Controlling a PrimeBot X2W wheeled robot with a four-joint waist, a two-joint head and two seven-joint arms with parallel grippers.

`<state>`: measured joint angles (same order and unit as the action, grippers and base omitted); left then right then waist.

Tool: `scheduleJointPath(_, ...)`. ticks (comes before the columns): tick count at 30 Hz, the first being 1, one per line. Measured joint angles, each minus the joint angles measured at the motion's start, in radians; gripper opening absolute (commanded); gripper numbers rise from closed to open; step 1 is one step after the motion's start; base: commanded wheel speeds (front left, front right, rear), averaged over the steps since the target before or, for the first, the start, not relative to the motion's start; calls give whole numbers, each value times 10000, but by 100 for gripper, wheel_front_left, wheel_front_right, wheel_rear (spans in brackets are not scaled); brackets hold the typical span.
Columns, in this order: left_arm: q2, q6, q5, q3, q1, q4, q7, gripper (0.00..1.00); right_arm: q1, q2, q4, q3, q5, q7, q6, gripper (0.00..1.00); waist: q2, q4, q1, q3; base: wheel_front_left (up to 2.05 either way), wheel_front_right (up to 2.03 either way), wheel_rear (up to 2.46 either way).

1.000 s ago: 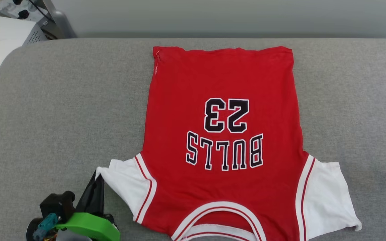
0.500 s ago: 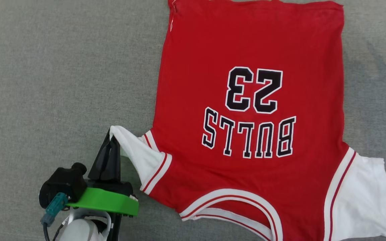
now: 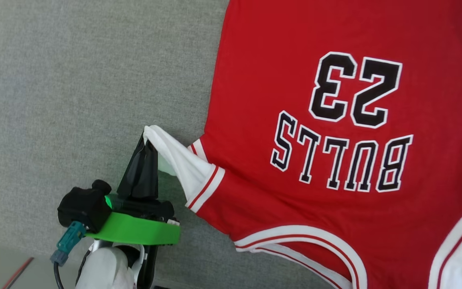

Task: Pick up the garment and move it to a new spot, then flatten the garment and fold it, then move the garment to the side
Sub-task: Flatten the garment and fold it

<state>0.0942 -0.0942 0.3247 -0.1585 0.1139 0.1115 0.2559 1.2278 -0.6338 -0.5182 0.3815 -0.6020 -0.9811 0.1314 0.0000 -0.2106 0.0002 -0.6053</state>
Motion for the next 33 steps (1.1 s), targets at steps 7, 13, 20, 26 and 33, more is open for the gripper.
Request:
scheduleJointPath(7,-221,-190,-226,35,214,-35,0,0,-177,-167,-545,322,0,318,-4,100,0,-471,-1,-541,0,0,0)
scheduleJointPath(13,-291,-265,-278,61,216,-140,0,0,-265,-499,-458,500,-305,539,-4,0,0,-606,-1,-585,0,0,0)
scheduleJointPath(20,-349,-336,-416,366,128,-600,0,0,-633,-913,75,1289,-637,2079,0,0,0,-364,-1,154,0,0,0)
scheduleJointPath(26,-288,-336,-485,773,-620,-890,2,0,-2481,-2629,2286,2096,-1856,3893,0,0,0,57,-3,1462,0,0,0)
scheduleJointPath(33,-79,-337,-545,1315,-1398,-1137,0,0,-6084,-3473,3603,968,-2274,5152,0,0,0,835,-3,2612,0,0,0)
